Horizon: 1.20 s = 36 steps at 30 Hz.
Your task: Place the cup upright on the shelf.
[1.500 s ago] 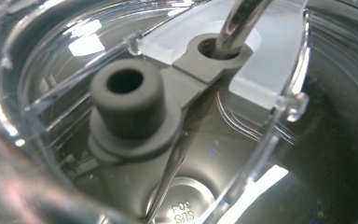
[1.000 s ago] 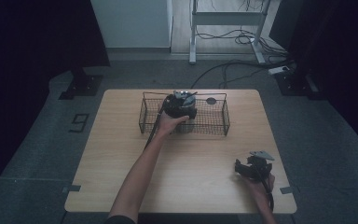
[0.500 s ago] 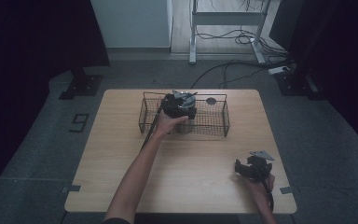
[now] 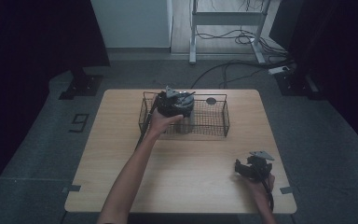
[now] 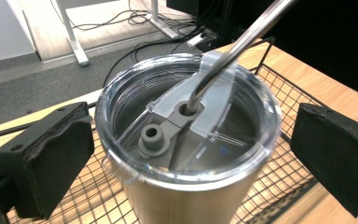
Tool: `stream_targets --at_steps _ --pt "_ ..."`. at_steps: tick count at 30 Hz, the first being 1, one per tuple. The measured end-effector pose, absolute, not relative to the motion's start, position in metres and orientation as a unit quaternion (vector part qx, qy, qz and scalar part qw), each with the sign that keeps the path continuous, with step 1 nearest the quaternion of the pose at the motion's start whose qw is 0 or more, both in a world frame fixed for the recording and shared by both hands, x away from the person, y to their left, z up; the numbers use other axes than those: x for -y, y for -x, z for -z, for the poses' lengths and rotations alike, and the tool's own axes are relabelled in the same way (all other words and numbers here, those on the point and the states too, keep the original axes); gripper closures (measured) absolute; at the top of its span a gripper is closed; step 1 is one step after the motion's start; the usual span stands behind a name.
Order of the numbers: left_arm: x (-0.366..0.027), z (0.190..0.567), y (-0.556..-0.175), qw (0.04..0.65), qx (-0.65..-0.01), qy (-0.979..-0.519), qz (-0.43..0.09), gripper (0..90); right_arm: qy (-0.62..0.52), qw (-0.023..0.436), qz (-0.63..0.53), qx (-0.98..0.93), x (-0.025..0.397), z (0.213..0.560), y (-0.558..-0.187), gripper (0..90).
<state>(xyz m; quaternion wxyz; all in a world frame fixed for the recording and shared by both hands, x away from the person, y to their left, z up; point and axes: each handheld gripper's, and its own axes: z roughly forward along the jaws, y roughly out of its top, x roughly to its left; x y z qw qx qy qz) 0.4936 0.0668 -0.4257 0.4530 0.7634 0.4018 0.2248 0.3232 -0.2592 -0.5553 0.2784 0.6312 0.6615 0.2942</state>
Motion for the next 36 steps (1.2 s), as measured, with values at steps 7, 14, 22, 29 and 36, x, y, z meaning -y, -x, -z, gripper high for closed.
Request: stream_targets --at_steps 7,14,22,29,36 --pt "-0.079 0.420 -0.475 0.465 -0.401 -0.760 -0.213 0.4 -0.632 0.279 -0.293 -0.661 0.259 0.555 -0.323 13.1" --pt "-0.090 0.423 -0.452 0.466 -0.393 -0.766 -0.203 2.3 -0.632 0.279 -0.294 -0.661 0.259 0.555 -0.323 13.0" --pt "-0.102 0.431 -0.428 0.457 -0.388 -0.776 -0.194 5.3 -0.632 0.279 -0.294 -0.661 0.259 0.555 -0.323 13.1" --pt "-0.119 0.442 -0.405 0.458 -0.389 -0.779 -0.177 5.7 -0.634 0.278 -0.293 -0.660 0.259 0.555 -0.323 13.0" --pt "-0.136 0.452 -0.385 0.449 -0.393 -0.782 -0.177 6.0 -0.634 0.277 -0.293 -0.660 0.259 0.555 -0.323 13.0"
